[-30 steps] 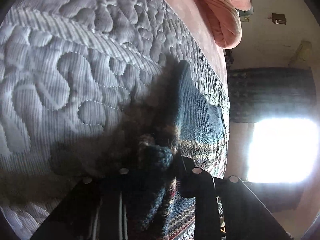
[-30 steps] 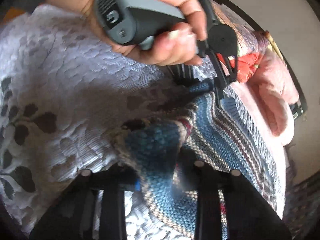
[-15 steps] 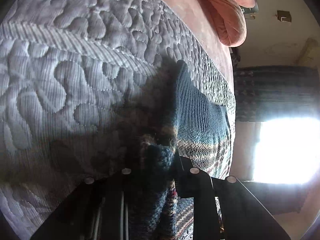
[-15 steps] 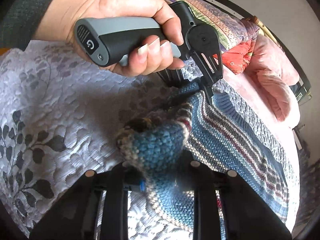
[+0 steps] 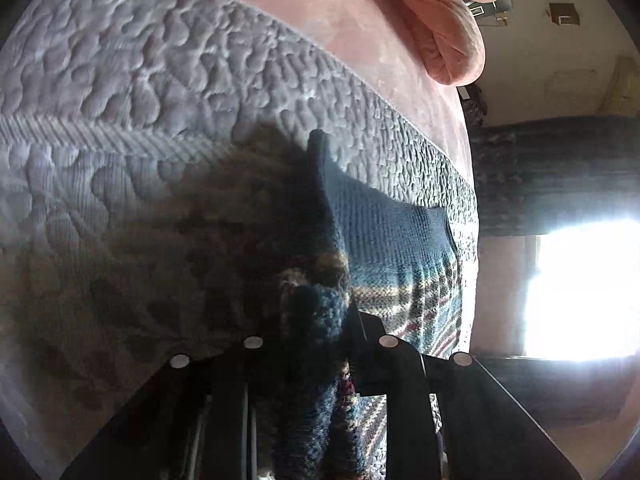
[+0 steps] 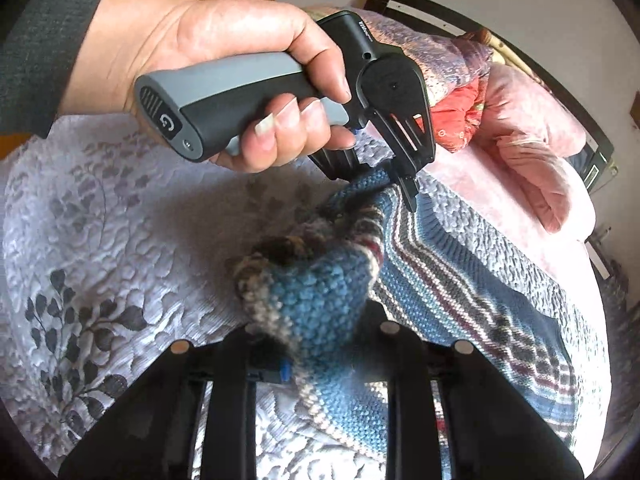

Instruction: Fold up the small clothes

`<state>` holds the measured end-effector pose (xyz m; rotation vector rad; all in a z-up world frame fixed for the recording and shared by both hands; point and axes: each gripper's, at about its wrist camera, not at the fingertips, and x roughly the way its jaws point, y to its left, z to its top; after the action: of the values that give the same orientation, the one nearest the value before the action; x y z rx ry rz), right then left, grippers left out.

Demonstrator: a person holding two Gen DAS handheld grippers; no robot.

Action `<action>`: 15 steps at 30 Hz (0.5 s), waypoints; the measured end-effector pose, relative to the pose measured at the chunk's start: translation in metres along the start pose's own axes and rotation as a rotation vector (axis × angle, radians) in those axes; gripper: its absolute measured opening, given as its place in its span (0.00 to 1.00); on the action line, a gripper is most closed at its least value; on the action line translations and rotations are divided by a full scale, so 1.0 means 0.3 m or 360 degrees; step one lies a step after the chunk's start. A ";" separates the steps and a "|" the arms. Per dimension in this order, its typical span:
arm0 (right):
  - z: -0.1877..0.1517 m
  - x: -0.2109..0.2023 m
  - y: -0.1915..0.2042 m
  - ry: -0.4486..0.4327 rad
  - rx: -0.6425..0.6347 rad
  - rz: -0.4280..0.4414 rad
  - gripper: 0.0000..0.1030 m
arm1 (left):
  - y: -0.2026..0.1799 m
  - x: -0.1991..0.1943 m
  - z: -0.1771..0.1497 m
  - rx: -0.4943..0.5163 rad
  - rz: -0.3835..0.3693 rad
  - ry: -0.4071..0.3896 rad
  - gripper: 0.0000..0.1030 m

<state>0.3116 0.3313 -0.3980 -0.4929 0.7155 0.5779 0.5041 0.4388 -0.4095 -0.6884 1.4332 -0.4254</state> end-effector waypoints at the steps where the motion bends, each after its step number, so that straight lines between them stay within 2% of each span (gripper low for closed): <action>1: 0.004 -0.009 -0.009 -0.0006 0.0007 0.0000 0.20 | -0.020 -0.005 0.002 0.0008 0.0008 -0.0004 0.20; 15: 0.029 -0.154 -0.152 -0.0093 0.0136 -0.0006 0.20 | -0.264 -0.064 0.019 0.0090 0.0127 -0.0033 0.20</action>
<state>0.3164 0.2880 -0.3490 -0.3966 0.6802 0.5535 0.5180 0.3936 -0.3428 -0.5869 1.4189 -0.3939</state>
